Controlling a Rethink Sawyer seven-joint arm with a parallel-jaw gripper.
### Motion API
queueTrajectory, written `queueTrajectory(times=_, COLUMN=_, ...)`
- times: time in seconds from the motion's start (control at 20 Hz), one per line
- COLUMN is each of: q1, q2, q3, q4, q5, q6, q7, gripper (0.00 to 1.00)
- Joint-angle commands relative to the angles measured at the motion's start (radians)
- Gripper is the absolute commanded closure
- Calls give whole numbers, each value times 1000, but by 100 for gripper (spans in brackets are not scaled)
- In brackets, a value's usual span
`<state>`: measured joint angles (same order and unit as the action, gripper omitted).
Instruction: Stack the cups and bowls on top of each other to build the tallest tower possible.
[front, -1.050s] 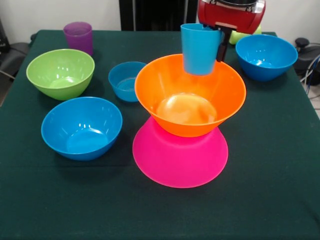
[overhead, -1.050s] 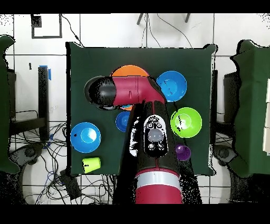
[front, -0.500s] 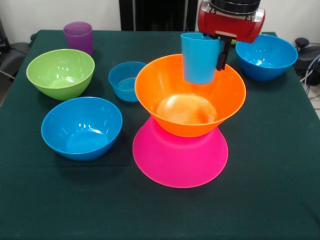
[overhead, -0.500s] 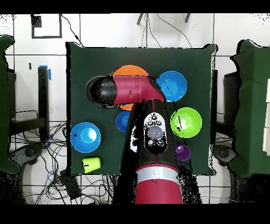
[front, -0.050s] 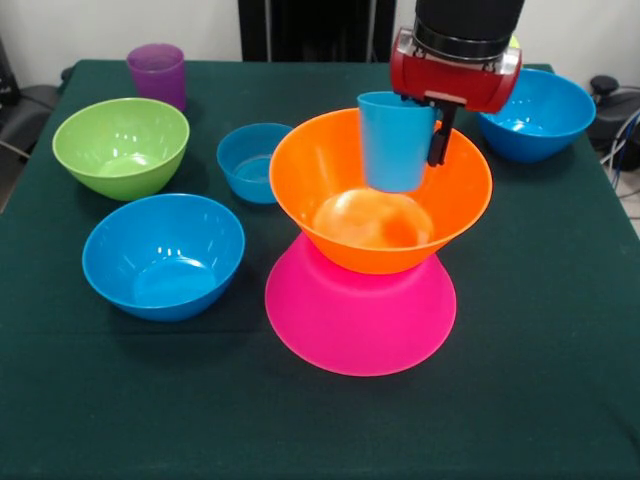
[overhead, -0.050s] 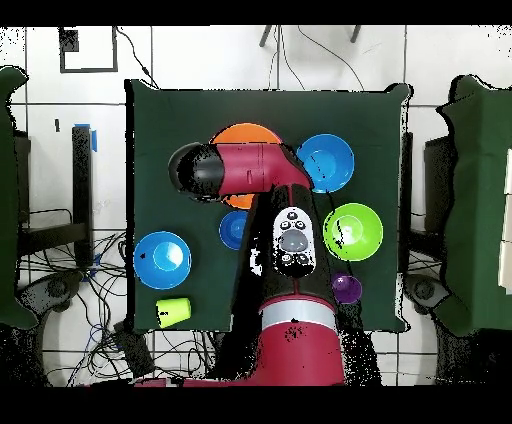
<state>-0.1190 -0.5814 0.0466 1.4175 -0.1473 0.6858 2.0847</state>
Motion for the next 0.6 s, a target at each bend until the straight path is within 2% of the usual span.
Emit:
queueTrajectory(times=0.05, q1=11, q2=46, q3=21, q4=-42, q5=-12, q6=-50, q7=91, gripper=100)
queueTrajectory(times=0.6, q1=4, q2=59, q3=22, q4=-46, q5=-9, q6=-69, q7=75, gripper=100)
